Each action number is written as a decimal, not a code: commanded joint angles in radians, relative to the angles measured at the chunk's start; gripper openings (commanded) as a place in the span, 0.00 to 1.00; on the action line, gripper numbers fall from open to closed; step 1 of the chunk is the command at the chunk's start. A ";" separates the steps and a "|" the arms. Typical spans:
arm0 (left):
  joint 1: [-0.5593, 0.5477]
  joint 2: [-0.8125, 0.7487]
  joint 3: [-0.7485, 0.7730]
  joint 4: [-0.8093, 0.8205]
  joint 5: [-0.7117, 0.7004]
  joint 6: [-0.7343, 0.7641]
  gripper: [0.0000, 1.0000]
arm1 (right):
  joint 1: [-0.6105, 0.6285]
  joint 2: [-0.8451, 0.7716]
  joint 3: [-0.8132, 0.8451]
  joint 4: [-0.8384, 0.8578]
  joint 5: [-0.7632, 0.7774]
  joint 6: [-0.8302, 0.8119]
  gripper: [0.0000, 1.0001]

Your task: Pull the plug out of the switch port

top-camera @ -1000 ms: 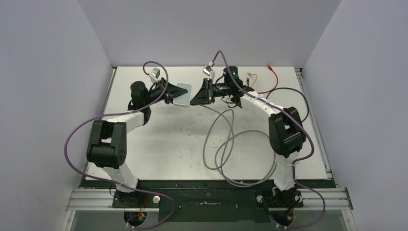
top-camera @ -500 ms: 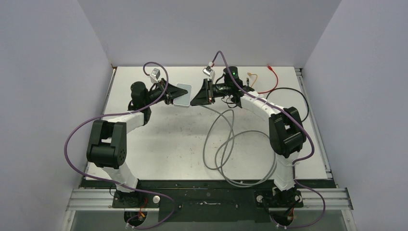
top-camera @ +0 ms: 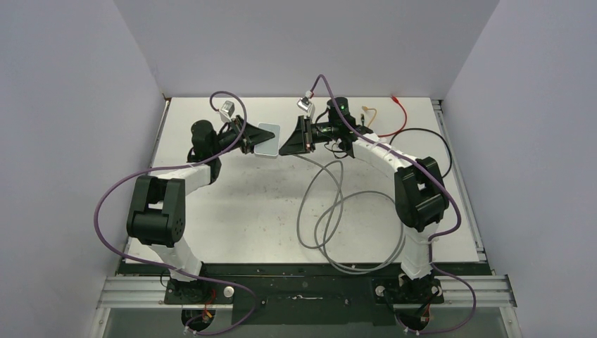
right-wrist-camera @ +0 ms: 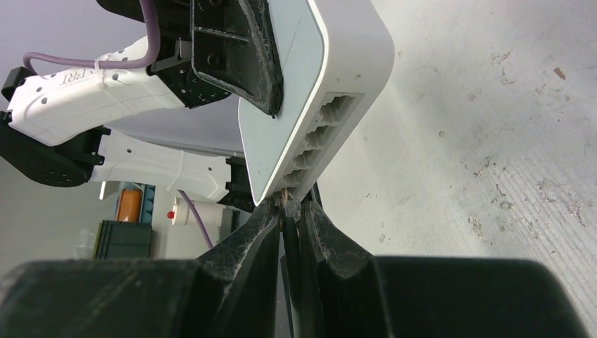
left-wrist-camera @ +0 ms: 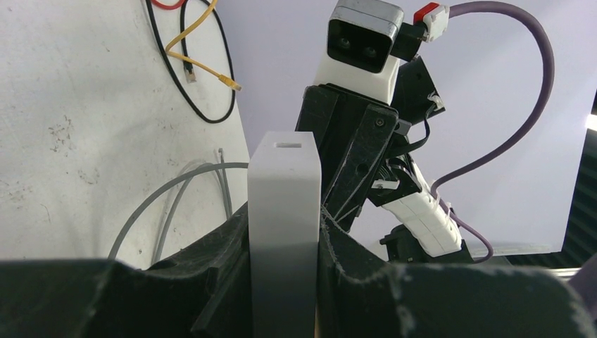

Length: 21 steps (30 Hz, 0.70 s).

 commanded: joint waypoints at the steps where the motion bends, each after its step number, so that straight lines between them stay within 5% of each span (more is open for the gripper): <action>1: 0.064 -0.072 0.011 0.096 -0.034 -0.031 0.00 | -0.046 -0.061 -0.024 -0.112 0.023 -0.079 0.05; 21: 0.082 -0.083 -0.025 0.098 -0.023 -0.034 0.00 | -0.058 -0.066 0.011 -0.217 0.053 -0.166 0.05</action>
